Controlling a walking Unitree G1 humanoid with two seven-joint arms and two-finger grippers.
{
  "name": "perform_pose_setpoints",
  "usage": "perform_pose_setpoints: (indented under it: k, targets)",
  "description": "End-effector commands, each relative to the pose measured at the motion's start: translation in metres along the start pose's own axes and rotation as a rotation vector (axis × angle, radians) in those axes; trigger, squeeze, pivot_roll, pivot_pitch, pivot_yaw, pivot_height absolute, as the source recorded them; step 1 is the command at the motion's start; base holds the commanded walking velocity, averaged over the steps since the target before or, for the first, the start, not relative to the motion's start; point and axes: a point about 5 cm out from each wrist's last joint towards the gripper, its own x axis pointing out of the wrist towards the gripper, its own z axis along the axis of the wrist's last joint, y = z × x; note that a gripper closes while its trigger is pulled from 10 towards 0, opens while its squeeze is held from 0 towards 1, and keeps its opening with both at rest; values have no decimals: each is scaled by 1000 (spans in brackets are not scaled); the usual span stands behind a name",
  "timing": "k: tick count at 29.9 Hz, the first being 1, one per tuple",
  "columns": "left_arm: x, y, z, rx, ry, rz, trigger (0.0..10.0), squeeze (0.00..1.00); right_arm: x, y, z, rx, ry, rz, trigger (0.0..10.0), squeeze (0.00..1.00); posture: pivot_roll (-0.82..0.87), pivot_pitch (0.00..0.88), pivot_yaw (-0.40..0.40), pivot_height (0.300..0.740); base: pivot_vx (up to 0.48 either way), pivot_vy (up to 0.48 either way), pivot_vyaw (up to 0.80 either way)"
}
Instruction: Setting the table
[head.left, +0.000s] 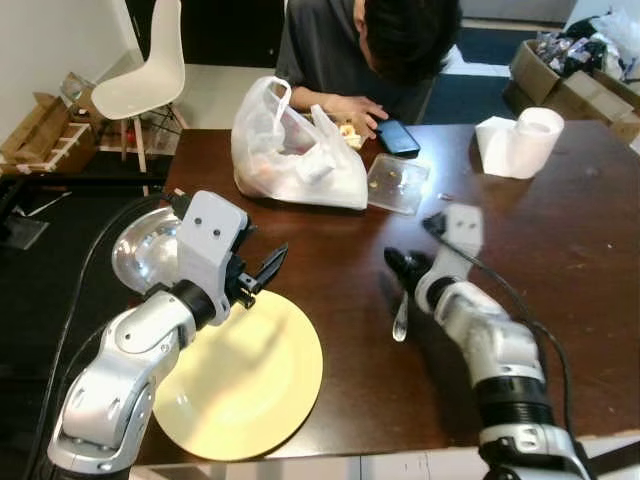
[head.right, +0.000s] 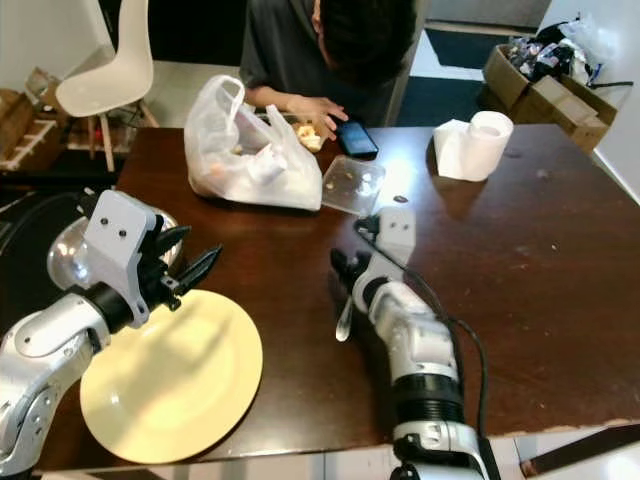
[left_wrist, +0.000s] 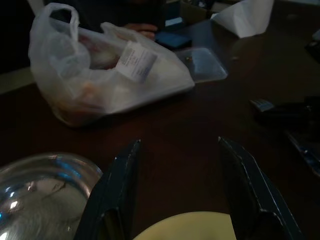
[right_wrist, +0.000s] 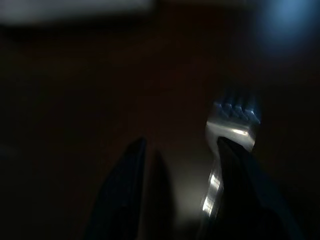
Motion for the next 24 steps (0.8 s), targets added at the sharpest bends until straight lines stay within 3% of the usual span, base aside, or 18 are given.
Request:
perform_pose_setpoints:
  k: [1, 4, 5, 7, 16, 20, 21, 23, 24]
  targets:
    - [-3, -3, -1, -1, 11, -5, 10000, 0, 3, -6, -10, -26, 44, -111, 10000, 0, 64, 84, 54, 740, 0, 0, 0]
    - [-4, -4, -2, -5, 14, -3, 10000, 0, 4, -5, -11, -63, 36, -159, 10000, 0, 61, 87, 52, 740, 0, 0, 0]
    - [-3, -5, -3, -10, 16, -2, 10000, 0, 4, 1, -9, -133, 14, -176, 10000, 0, 53, 96, 50, 740, 0, 0, 0]
    - [-3, -5, -3, -12, 17, -3, 10000, 0, 5, 5, -8, -176, 6, -176, 10000, 0, 53, 96, 50, 740, 0, 0, 0]
    - [-1, -7, -3, -18, 16, -13, 10000, 0, 9, 9, -26, -146, 72, -160, 10000, 0, 46, 103, 51, 740, 0, 0, 0]
    - [-2, -7, -2, -19, 17, -10, 10000, 0, 9, 12, -52, -28, 177, -146, 10000, 0, 52, 106, 48, 740, 0, 0, 0]
    - [-2, -7, -2, -19, 17, -8, 10000, 0, 9, 14, -58, -1, 201, -142, 7882, 0, 52, 106, 48, 740, 0, 0, 0]
    - [-2, -7, -2, -19, 17, -7, 10000, 0, 9, 14, -62, 17, 217, -141, 7882, 0, 58, 104, 49, 740, 0, 0, 0]
    - [-2, -7, -2, -19, 18, -5, 10000, 0, 8, 13, -66, 30, 234, -139, 0, 0, 60, 102, 47, 740, 0, 0, 0]
